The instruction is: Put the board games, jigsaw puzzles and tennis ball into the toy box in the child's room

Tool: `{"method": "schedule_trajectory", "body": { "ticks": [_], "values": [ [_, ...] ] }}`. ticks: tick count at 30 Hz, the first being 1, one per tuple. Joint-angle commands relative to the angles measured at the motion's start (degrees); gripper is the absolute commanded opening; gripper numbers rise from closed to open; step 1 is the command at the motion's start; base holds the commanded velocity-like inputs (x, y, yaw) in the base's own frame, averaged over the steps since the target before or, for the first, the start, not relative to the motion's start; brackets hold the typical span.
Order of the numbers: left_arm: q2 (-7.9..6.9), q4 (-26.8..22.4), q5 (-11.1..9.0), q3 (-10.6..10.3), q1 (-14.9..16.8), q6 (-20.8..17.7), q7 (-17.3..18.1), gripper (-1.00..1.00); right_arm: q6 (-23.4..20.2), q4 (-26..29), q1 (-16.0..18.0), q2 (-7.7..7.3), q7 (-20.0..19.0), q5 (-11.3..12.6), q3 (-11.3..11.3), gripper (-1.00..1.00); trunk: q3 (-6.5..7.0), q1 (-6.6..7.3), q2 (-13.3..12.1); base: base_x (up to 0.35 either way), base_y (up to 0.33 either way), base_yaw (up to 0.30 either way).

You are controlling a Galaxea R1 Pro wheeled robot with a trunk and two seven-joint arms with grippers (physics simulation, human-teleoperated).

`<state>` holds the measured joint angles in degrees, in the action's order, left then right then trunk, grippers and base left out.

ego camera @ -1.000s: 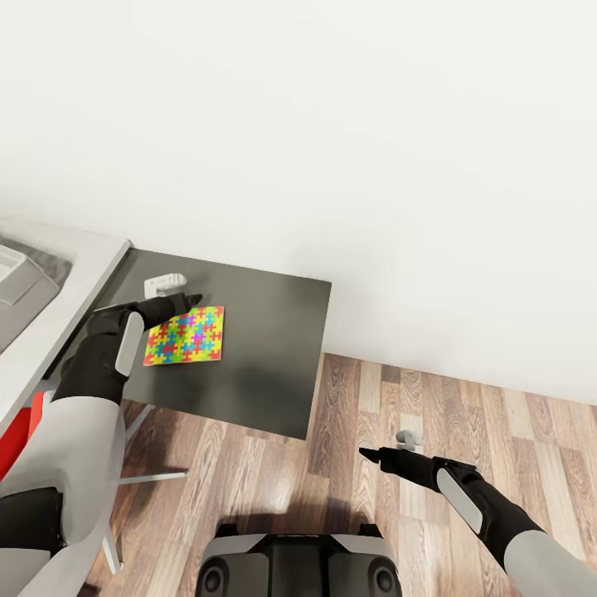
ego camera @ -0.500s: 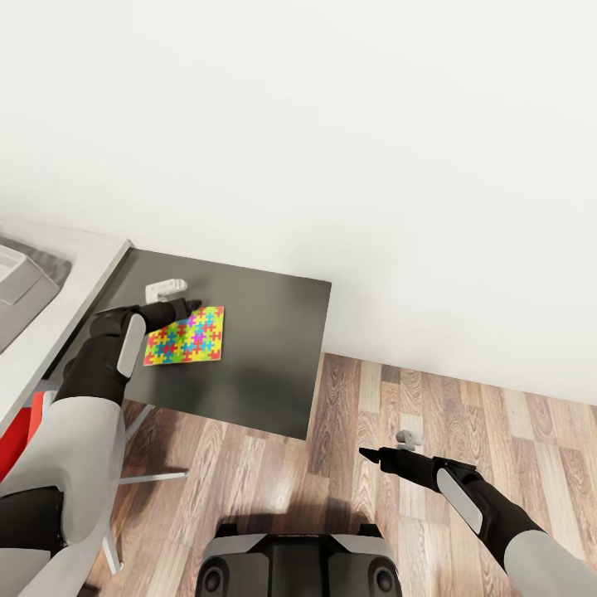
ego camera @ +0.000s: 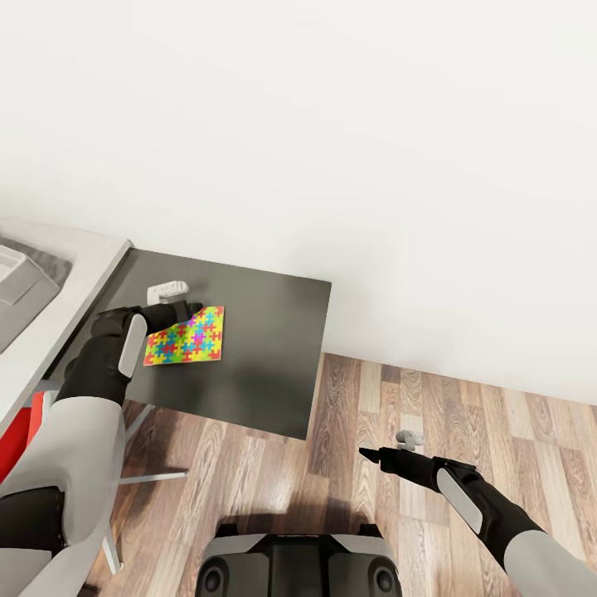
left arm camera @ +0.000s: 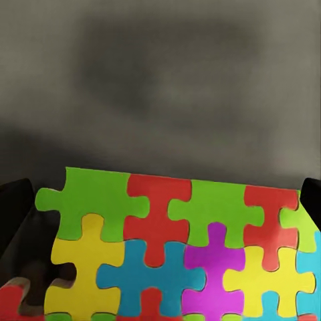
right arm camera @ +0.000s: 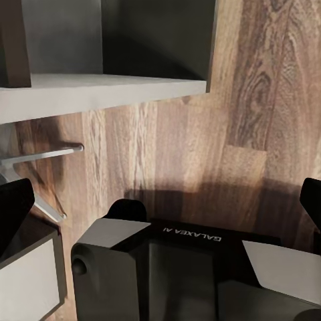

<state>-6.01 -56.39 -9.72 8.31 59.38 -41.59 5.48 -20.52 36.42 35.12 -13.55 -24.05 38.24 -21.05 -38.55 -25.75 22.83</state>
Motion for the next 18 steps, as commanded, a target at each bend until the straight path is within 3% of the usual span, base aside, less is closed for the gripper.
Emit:
{"method": "schedule_trajectory", "body": {
  "ticks": [1,7,18],
  "values": [
    [0.02,0.0,-0.1,0.1,0.0,-0.7,0.2,1.0,-0.2,0.1,0.0,-0.07,0.1,0.4,-0.2,1.0,-0.07,-0.03,0.1,0.0,0.0,0.0],
    [0.04,0.0,-0.3,0.2,0.0,-3.5,0.2,1.0,-0.2,0.1,0.0,-0.06,0.1,0.4,-0.2,1.0,-0.07,-0.03,0.1,0.0,0.0,0.0],
    [-0.01,0.0,-0.4,0.3,0.0,-4.2,0.5,1.0,-0.2,0.1,0.0,-0.06,0.1,0.4,-0.3,1.0,-0.07,-0.03,0.1,0.0,0.0,0.0]
  ]
}}
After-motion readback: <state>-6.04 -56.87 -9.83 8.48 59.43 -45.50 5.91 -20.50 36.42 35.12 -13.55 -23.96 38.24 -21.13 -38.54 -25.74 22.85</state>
